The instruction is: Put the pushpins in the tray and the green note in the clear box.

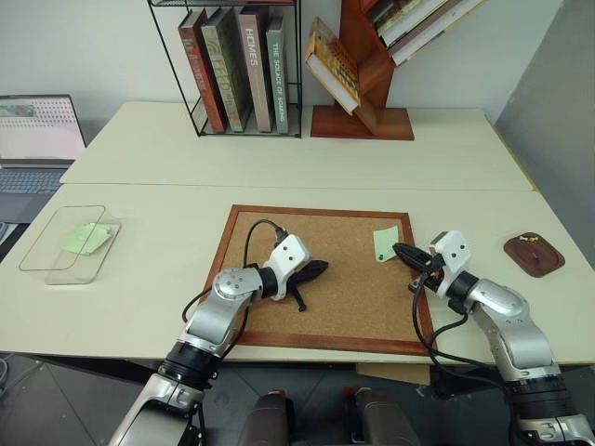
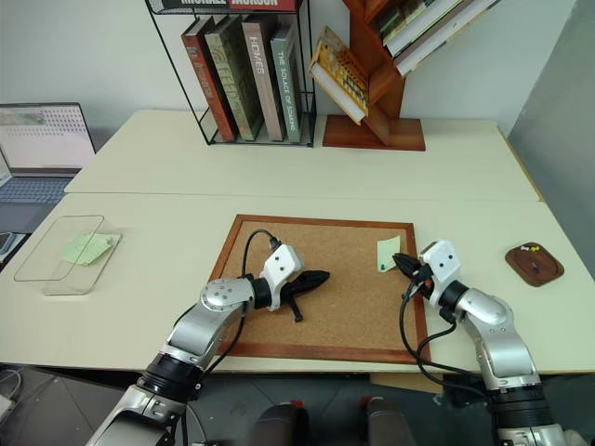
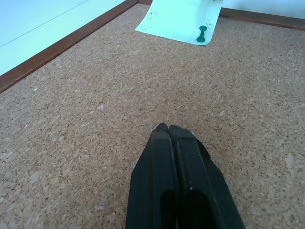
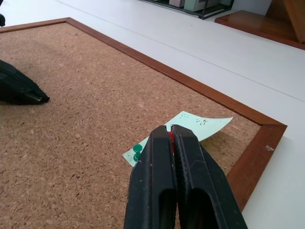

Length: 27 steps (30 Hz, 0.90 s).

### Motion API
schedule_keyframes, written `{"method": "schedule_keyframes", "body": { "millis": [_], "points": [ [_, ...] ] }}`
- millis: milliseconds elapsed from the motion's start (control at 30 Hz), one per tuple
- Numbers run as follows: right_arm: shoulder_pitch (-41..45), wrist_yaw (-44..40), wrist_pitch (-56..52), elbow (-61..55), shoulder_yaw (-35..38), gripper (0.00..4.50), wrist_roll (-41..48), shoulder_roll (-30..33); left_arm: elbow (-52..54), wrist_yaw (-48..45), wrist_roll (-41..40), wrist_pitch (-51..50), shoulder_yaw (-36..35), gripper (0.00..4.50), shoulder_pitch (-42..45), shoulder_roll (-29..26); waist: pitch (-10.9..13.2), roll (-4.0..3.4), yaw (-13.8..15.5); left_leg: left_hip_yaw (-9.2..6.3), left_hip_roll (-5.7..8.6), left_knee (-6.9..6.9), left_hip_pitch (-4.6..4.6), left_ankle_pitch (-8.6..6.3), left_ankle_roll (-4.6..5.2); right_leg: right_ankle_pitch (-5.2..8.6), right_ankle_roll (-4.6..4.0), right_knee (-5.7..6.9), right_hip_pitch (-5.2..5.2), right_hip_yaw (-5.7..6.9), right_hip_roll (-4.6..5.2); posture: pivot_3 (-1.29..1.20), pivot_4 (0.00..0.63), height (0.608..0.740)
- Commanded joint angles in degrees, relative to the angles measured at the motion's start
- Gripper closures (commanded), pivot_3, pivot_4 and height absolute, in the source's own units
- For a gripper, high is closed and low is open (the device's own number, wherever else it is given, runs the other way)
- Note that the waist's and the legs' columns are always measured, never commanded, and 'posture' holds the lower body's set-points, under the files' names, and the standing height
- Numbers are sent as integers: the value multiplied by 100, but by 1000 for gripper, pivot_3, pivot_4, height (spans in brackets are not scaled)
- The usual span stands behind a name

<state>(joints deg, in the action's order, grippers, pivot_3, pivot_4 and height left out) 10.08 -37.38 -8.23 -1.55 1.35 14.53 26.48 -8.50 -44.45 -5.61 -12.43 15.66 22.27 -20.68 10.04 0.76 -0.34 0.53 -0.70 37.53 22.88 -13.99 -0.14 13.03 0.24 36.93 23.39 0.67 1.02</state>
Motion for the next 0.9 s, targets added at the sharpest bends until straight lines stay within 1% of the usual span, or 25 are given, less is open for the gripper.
{"method": "schedule_keyframes", "body": {
  "millis": [33, 200, 300, 433, 533, 767, 900],
  "points": [
    [42, 75, -123, -420, 376, 4447, 316, 9, -288, 29, 247, -205, 114, 4500, -168, -107, 0, 0, 1, 0, 0, 0, 0, 0, 0, 0, 0, 0, 0, 0, 0, 0, 150, 740],
    [113, 374, -469, -522, 878, 4447, 637, 13, -253, 33, 241, -211, 120, 4500, -195, -108, 0, 0, 2, -1, 0, 0, 0, 0, 0, 0, 0, 1, 0, 0, 1, 0, 150, 740],
    [95, 507, -654, -422, 1202, 4447, 737, 126, -254, 37, 236, -211, 118, 4500, -194, -101, 0, 0, 2, -1, 0, 0, 0, 0, 0, 1, -1, 0, 0, 0, 1, 0, 150, 740],
    [-14, 845, -522, 318, 1836, 4447, 619, 324, -295, 58, 229, -198, 108, 4500, -174, -67, 0, 0, 16, 0, 2, -1, 1, 0, 0, 1, -1, -1, -1, 0, 2, 0, 150, 740],
    [47, 1212, -393, 835, 2163, 4447, 430, 493, -327, 61, 224, -192, 99, 4500, -150, -53, 0, 0, 13, 7, 4, -1, 1, 0, 0, 1, -1, -3, -1, -5, 3, 0, 150, 740],
    [205, 1907, -424, 1621, 2353, 4447, -56, 837, -325, 56, 239, -174, 102, 4500, -148, -60, -2, -4, 1, 6, 2, -2, -4, 0, 0, 1, -2, 0, -2, -4, 2, 0, 150, 740],
    [325, 2116, -517, 1914, 2320, 4447, -193, 926, -317, 47, 246, -170, 109, 4500, -145, -64, -2, -4, -2, 10, 5, -2, -3, 0, 1, 1, -2, -1, -2, -7, 1, 0, 150, 740]
  ]
}}
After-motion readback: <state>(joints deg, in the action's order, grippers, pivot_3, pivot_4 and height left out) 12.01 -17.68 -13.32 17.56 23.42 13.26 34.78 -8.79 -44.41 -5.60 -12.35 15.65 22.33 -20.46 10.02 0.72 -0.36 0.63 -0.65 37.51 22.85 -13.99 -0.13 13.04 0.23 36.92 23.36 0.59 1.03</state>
